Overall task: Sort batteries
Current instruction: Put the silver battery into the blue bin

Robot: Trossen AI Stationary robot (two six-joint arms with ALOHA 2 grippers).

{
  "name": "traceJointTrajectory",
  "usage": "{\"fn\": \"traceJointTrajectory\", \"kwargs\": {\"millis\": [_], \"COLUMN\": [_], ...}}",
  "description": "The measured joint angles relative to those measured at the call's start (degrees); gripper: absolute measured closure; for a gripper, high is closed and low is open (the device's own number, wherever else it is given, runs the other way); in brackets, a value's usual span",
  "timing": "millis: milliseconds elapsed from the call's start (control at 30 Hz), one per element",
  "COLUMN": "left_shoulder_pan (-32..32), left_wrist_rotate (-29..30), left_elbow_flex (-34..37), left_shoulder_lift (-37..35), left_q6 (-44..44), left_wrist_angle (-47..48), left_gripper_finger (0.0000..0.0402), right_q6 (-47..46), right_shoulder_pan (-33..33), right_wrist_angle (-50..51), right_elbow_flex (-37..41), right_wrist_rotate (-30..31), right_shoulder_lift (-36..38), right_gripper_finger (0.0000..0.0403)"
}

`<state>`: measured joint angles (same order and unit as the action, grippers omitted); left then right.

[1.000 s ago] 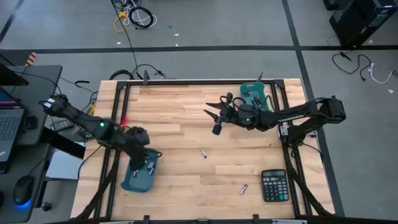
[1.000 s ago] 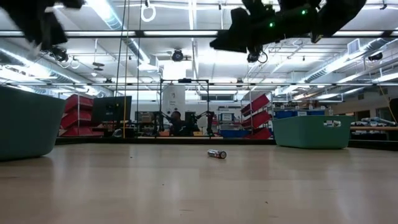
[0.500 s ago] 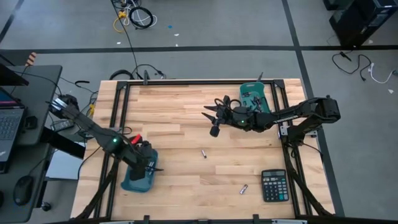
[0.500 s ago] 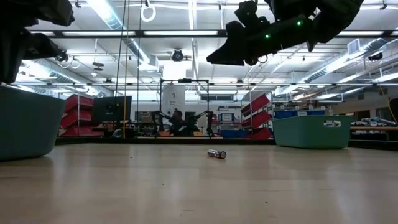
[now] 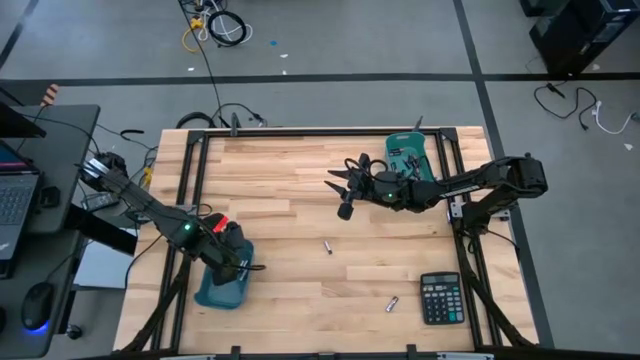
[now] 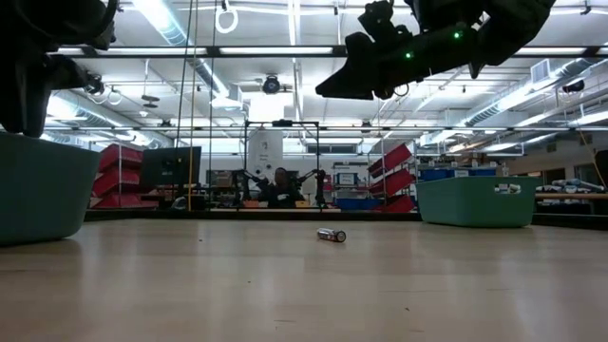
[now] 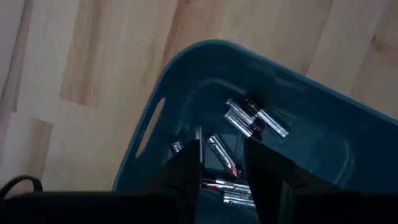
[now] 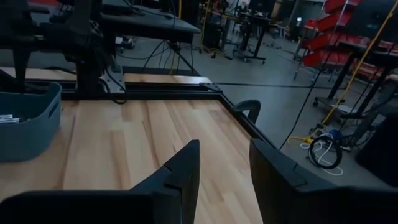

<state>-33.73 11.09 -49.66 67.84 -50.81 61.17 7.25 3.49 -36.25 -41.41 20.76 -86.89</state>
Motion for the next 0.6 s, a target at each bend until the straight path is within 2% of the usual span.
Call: {"fn": "traceJointTrajectory", "kwargs": {"millis": [67,133,200,300,367,433,600], "left_shoulder_pan": [0.2,0.53,0.96,1.47,2.06,3.26,9.03], "left_wrist_rotate": [0.15,2.83,8.64,20.09,27.58,31.99,33.01], "left_elbow_flex": [-1.37,-4.05,-7.48,-12.38,-13.69,-13.82,-13.43], "left_shoulder_lift": [0.03,0.03,0.03,0.01,-0.07,-0.05,-0.01], "left_q6": [2.62,5.83,9.98,18.71,25.26,32.2,43.7], "left_wrist_angle": [-0.78,-1.71,-1.31,-1.95,-3.05,-5.08,-7.91], "left_gripper_finger": [0.0274,0.0274,0.0275,0.0276,0.0276,0.0276,0.0276], "right_q6": [0.45,0.16,-0.76,-2.34,-3.52,-4.92,-9.05], "right_shoulder_pan": [0.0,0.0,0.0,0.33,0.56,0.72,0.72], "right_wrist_angle": [0.47,0.87,3.0,11.45,18.99,26.33,46.01], "right_elbow_flex": [0.0,0.0,-0.18,-2.09,-3.87,-5.9,-10.05], "right_wrist_rotate": [0.05,0.72,1.6,1.92,1.98,2.07,2.12], "right_shoulder_lift": [0.32,1.41,3.45,7.16,9.65,11.72,16.57], "right_gripper_finger": [0.0279,0.0281,0.0282,0.0282,0.0282,0.0282,0.0285]}}
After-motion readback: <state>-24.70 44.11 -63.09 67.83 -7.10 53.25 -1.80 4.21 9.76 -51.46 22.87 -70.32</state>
